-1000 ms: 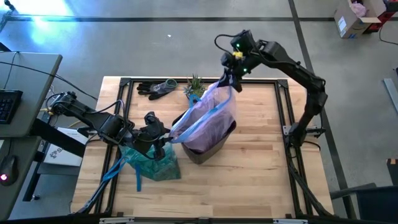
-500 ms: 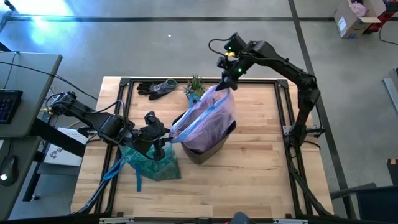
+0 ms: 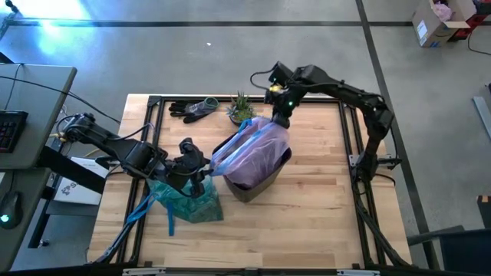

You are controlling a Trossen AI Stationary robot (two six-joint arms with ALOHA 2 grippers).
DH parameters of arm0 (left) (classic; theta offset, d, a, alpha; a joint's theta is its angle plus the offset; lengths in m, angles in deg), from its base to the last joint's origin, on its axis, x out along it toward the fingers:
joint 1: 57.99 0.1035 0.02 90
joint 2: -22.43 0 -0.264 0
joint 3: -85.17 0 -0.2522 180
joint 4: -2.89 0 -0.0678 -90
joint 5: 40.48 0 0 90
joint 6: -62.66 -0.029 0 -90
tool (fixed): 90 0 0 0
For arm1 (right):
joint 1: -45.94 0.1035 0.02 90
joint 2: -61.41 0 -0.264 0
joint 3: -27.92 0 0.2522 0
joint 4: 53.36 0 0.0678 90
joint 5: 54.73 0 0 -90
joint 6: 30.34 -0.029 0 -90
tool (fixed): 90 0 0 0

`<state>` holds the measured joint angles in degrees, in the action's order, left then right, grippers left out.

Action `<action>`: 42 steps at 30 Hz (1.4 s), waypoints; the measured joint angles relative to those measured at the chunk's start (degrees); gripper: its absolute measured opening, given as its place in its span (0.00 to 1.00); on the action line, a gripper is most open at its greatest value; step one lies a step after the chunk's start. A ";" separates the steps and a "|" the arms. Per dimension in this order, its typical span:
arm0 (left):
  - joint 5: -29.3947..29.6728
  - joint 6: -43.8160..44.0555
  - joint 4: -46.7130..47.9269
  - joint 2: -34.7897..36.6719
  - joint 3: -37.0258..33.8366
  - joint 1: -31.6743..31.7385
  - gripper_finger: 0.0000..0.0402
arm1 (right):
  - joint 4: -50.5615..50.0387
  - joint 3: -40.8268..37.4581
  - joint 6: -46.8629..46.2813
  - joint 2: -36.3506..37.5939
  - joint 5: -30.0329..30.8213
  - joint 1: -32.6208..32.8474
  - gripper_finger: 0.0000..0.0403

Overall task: Place trash/remove bag and relplace
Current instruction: Put the pink trash bag into the trash bin

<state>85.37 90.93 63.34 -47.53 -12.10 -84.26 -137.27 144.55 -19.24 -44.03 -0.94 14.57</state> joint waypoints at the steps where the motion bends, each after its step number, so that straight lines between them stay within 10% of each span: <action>1: 0.00 0.00 -0.12 -0.28 0.00 0.00 0.27 | 0.37 -0.63 0.35 0.00 -0.02 0.48 0.00; 29: -0.49 0.01 -1.69 -6.05 0.00 2.29 0.27 | 0.14 -3.46 -2.15 2.05 -0.39 2.16 0.01; 42: 0.75 -0.40 -3.74 -6.03 0.00 2.25 0.27 | 1.18 -3.46 -10.80 10.28 6.55 1.65 0.17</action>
<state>86.12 90.52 59.60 -53.56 -12.10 -82.00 -136.09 141.09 -30.04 -33.75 5.61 16.22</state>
